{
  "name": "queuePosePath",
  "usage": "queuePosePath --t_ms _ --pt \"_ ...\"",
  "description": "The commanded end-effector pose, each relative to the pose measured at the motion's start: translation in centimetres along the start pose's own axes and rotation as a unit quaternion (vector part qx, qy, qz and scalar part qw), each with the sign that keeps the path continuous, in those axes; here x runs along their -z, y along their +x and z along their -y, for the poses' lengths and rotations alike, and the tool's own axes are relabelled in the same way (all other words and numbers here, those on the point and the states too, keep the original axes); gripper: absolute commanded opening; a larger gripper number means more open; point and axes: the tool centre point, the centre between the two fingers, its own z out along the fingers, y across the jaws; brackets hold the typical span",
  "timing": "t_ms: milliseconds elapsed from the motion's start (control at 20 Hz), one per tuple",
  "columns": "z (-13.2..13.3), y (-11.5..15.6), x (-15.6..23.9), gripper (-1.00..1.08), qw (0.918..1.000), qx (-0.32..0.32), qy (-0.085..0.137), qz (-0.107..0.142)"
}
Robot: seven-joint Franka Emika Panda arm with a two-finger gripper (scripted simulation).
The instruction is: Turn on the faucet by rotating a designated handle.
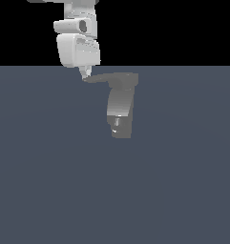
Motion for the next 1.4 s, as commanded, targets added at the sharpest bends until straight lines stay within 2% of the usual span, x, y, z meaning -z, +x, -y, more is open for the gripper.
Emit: queuePosePath --t_ms 0,1150,1250,1350 --pt "-0.5 1.0 0.0 -1.00 1.0000 -0.004 -0.001 -0.002" --pt "-6.0 5.4 0.1 -1.00 1.0000 -0.002 -0.002 -0.002" --pt "-5.8 4.8 0.0 -1.00 1.0000 0.001 -0.001 -0.001" --pt "-5.9 5.8 0.1 -1.00 1.0000 0.001 -0.001 -0.001"
